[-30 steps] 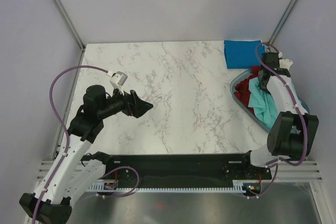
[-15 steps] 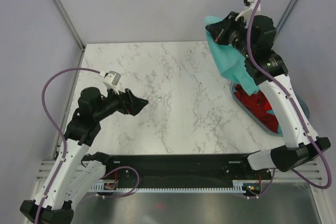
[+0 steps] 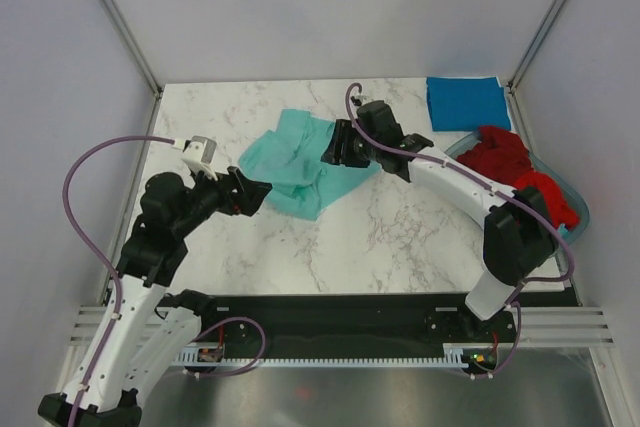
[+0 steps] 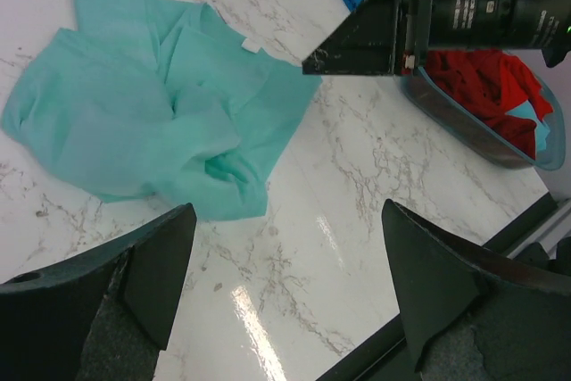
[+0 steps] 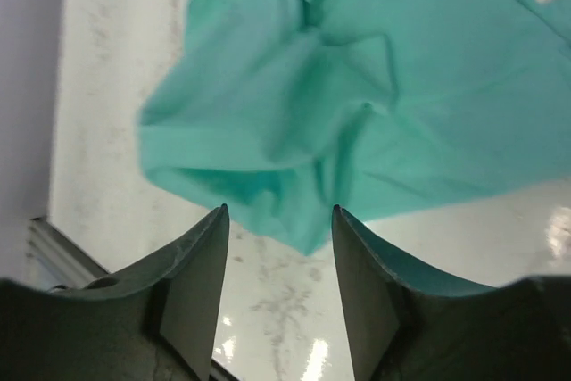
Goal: Fold and stack the t-shirts
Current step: Move the tshirt to the center of the board, then flatten the tshirt out
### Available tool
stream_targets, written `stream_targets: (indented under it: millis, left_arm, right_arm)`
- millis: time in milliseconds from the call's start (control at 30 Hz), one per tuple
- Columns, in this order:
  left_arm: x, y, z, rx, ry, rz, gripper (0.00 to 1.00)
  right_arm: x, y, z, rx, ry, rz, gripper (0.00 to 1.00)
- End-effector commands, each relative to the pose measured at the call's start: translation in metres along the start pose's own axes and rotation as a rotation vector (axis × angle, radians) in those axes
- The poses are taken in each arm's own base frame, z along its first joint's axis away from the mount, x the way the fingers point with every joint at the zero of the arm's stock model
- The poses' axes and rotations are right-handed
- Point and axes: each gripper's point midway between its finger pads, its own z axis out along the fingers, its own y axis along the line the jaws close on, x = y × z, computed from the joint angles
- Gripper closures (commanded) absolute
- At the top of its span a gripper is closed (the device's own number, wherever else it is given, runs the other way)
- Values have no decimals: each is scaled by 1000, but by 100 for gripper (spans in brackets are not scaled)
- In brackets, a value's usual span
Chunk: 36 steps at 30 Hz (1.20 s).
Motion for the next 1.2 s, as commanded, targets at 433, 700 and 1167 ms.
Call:
stream_targets:
  millis: [433,700,1167]
  left_arm:
    - [87,50,69,-173,363,-276,10]
    - [130,112,114,-439,515,-319,10]
    - [-48,119,169,-310,193,-309,98]
  right_arm:
    - [8,-161,8,555,66,-63,47]
    - [19,-184,42,531,158,-60,46]
    - [-106,-178,10,533,-211,-57,100]
